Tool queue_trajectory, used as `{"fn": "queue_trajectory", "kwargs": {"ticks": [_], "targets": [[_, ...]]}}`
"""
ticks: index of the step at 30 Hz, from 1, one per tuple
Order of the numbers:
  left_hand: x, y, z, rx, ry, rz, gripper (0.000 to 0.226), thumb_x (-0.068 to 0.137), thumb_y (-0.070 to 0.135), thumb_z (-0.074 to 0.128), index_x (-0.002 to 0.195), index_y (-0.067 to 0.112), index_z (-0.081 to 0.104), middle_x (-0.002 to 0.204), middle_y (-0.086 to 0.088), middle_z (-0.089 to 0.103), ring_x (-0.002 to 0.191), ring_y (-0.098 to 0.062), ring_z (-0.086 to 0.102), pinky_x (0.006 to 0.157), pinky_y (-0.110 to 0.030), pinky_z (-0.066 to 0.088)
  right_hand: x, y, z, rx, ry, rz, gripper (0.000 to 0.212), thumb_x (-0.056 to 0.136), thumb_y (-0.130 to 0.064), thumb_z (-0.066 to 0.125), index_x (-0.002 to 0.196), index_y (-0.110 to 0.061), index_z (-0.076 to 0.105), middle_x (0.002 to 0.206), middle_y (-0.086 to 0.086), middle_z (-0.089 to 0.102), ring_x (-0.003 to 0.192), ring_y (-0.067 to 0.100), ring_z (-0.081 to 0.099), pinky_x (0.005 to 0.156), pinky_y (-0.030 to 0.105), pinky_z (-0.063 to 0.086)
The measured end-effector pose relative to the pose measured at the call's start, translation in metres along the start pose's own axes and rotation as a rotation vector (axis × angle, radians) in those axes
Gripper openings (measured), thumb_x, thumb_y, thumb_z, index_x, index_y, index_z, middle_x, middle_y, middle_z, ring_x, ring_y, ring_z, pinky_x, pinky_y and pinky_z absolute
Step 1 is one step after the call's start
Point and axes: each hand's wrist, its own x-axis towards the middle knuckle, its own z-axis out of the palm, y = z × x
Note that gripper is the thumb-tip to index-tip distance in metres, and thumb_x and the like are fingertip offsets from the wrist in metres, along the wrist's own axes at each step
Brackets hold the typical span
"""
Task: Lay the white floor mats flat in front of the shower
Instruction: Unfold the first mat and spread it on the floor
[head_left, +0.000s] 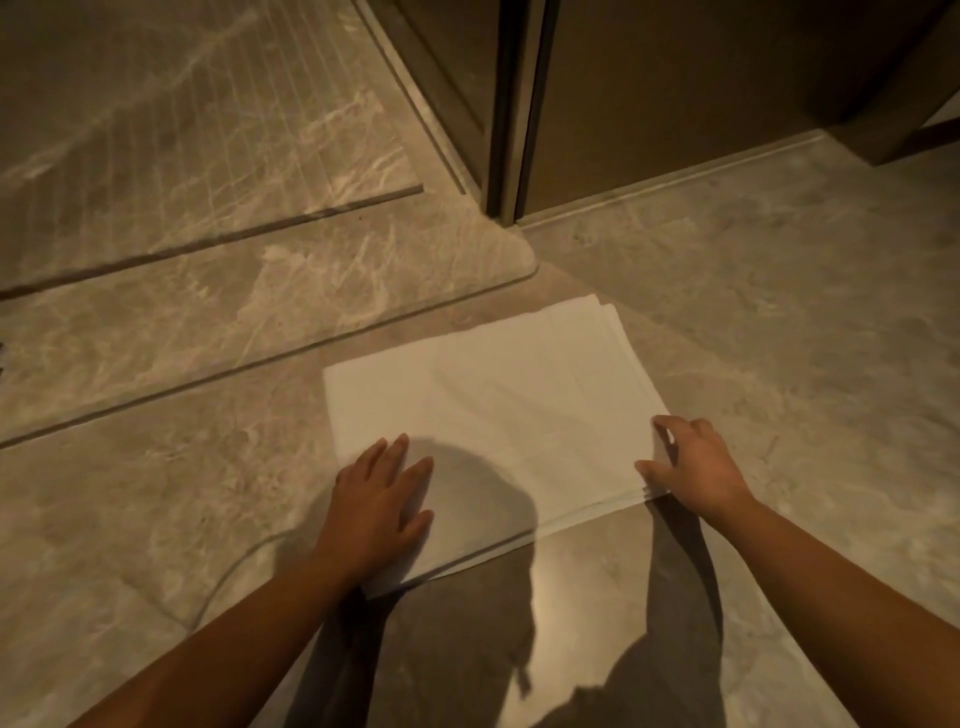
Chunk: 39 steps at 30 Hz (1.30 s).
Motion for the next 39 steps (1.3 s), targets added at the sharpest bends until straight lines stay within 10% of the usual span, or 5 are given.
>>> {"fn": "queue_trajectory", "kwargs": {"ticks": [17, 27, 39], "targets": [[0.0, -0.007, -0.001, -0.126, 0.157, 0.018, 0.049, 0.079, 0.038, 0.041, 0.108, 0.006, 0.063, 0.12, -0.025, 0.058, 0.106, -0.041, 0.058, 0.084, -0.053, 0.049, -0.009, -0.05, -0.003, 0.542, 0.112, -0.033, 0.028, 0.08, -0.001, 0.059, 0.106, -0.01, 0.064, 0.102, 0.007, 0.065, 0.088, 0.019, 0.056, 0.079, 0.034, 0.047], [-0.064, -0.081, -0.056, -0.268, 0.443, -0.21, 0.041, 0.086, 0.033, 0.043, 0.115, 0.007, 0.059, 0.125, -0.019, 0.055, 0.112, -0.036, 0.052, 0.091, -0.049, 0.041, -0.05, -0.207, 0.032, 0.606, -0.159, -0.446, 0.026, 0.076, 0.002, 0.058, 0.072, -0.024, 0.057, 0.071, -0.011, 0.056, 0.064, 0.004, 0.052, 0.059, 0.016, 0.043], [-0.168, -0.153, -0.059, -0.321, 0.62, -0.556, 0.052, 0.085, 0.041, 0.035, 0.116, 0.005, 0.054, 0.126, -0.018, 0.053, 0.116, -0.032, 0.047, 0.097, -0.043, 0.036, -0.13, -0.321, 0.132, 0.377, -0.659, -0.85, 0.028, 0.085, -0.012, 0.059, 0.113, -0.014, 0.062, 0.111, 0.005, 0.066, 0.099, 0.012, 0.061, 0.082, 0.015, 0.045]]}}
